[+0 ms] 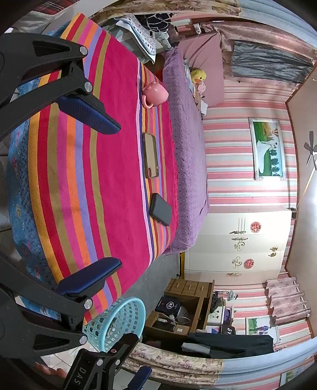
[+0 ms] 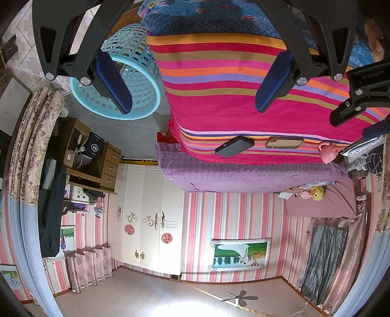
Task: Collect trash
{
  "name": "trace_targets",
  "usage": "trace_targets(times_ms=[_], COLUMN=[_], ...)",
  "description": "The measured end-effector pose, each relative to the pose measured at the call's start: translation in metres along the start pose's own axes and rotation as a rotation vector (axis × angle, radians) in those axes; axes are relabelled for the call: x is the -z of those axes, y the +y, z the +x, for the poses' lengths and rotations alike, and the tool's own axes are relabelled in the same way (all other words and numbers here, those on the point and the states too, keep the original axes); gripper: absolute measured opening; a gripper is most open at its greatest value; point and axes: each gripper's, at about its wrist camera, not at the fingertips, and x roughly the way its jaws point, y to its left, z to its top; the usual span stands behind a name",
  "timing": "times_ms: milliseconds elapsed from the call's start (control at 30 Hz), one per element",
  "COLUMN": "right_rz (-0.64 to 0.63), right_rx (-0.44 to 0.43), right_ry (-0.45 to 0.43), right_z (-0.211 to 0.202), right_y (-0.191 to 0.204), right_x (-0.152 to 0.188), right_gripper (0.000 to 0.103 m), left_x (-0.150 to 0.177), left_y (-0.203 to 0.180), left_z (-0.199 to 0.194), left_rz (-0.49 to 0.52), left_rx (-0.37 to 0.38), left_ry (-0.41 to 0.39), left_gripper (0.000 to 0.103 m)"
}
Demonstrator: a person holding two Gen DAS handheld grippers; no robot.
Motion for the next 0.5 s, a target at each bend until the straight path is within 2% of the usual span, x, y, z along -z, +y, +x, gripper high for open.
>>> trace_targets(times_ms=[500], right_rz=[0.000], right_rx=[0.001], right_ry=[-0.001], right_z=[0.0003], right_y=[0.0007], right_x=[0.0013], right_gripper=[0.098], left_x=[0.0014], left_y=[-0.0006], left_z=[0.0000], left_rz=[-0.001], left_rx=[0.002], left_ry=[0.000], left_gripper=[0.098])
